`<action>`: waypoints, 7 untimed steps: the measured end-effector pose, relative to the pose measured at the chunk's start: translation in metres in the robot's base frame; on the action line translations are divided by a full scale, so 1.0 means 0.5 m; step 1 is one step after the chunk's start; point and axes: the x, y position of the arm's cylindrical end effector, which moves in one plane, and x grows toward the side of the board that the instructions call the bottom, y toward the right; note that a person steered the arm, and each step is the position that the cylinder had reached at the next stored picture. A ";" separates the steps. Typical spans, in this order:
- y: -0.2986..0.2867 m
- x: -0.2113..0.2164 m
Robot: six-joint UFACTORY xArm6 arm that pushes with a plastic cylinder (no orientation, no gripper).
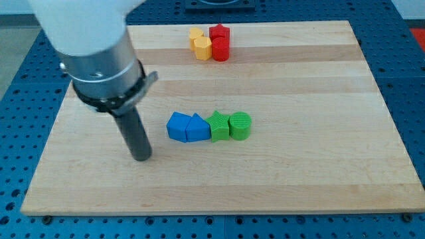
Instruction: Move the green circle to right side of red circle
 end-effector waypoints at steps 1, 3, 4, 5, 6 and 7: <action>0.091 0.000; 0.264 0.000; 0.295 -0.009; 0.304 -0.040; 0.311 -0.087; 0.314 -0.133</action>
